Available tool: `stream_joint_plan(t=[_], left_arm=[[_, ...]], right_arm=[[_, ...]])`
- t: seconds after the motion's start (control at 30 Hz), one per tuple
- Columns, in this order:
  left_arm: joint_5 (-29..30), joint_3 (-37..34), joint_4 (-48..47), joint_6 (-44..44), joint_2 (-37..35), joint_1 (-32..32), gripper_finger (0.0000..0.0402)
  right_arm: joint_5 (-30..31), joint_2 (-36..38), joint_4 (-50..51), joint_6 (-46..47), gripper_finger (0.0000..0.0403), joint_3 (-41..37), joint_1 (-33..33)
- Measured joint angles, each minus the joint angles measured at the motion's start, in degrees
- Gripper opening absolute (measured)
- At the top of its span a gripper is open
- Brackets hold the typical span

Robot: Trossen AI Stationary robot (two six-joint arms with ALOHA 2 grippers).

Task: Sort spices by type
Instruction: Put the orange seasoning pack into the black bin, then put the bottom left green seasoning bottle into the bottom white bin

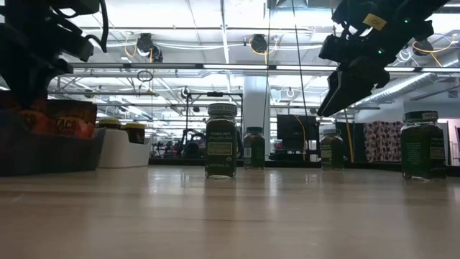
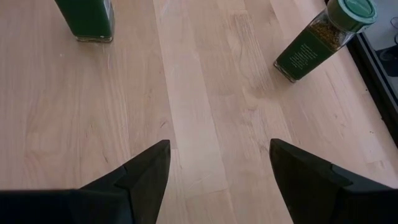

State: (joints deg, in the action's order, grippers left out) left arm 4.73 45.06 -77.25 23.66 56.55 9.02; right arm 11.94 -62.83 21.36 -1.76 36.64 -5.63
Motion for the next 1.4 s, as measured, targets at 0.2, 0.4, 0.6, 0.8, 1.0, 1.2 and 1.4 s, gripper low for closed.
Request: stream_joint_plan(t=[0.2, 0.4, 0.6, 0.8, 1.0, 1.2, 1.4], left_arm=[[-1.48, 0.04, -1.93, 0.02, 0.0, 0.0, 0.0114], [-1.58, 5.37, -4.88, 0.02, 0.0, 0.0, 0.0114], [-1.14, 15.03, -8.22, 0.04, 0.0, 0.0, 0.0114], [-0.02, 25.64, -12.38, 0.02, 0.0, 0.0, 0.0114], [10.32, 35.16, -9.75, 3.34, 0.15, 0.0, 0.0114], [8.39, 34.17, 13.76, -5.05, 3.96, -0.36, 0.0114], [9.57, 33.79, 29.32, -22.18, 17.75, -0.37, 0.0114]], right_arm=[[0.0, 0.0, -0.01, 0.07, 0.0258, 0.0, 0.01], [0.0, 0.0, -0.02, 0.02, 0.0258, 0.0, 0.0], [0.0, 0.0, -0.07, 0.02, 0.0258, 0.0, 0.0], [0.0, 0.0, -0.08, -0.05, 0.0258, 0.0, 0.01], [0.0, 0.0, -0.08, -0.22, 0.0258, 0.0, 0.0], [-0.01, 0.0, -0.49, -0.22, 0.0258, 0.0, 0.01], [-0.02, 0.0, -1.55, 0.34, 0.0258, 0.0, 0.01]])
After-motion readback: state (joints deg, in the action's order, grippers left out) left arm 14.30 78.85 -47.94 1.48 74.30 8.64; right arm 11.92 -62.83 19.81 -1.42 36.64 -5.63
